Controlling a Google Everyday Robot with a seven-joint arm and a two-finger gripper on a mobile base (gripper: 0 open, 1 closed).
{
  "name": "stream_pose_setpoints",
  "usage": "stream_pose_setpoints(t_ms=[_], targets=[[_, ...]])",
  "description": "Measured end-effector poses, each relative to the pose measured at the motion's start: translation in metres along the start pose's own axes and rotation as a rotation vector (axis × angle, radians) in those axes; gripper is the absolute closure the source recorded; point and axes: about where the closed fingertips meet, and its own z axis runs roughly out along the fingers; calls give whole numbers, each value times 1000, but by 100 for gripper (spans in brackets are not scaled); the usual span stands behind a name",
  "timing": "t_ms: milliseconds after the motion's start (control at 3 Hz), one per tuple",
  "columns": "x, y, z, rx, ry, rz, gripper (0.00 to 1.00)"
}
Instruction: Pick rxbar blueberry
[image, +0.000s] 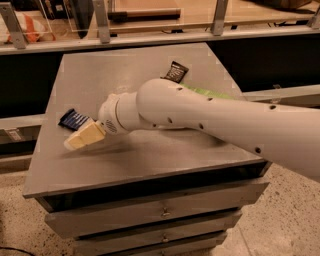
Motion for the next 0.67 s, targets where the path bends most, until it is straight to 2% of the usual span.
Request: stream_pose_setpoints(t_ms=[333, 667], targets=[[7, 0, 6, -10, 17, 32, 0], [12, 2, 10, -20, 17, 39, 18]])
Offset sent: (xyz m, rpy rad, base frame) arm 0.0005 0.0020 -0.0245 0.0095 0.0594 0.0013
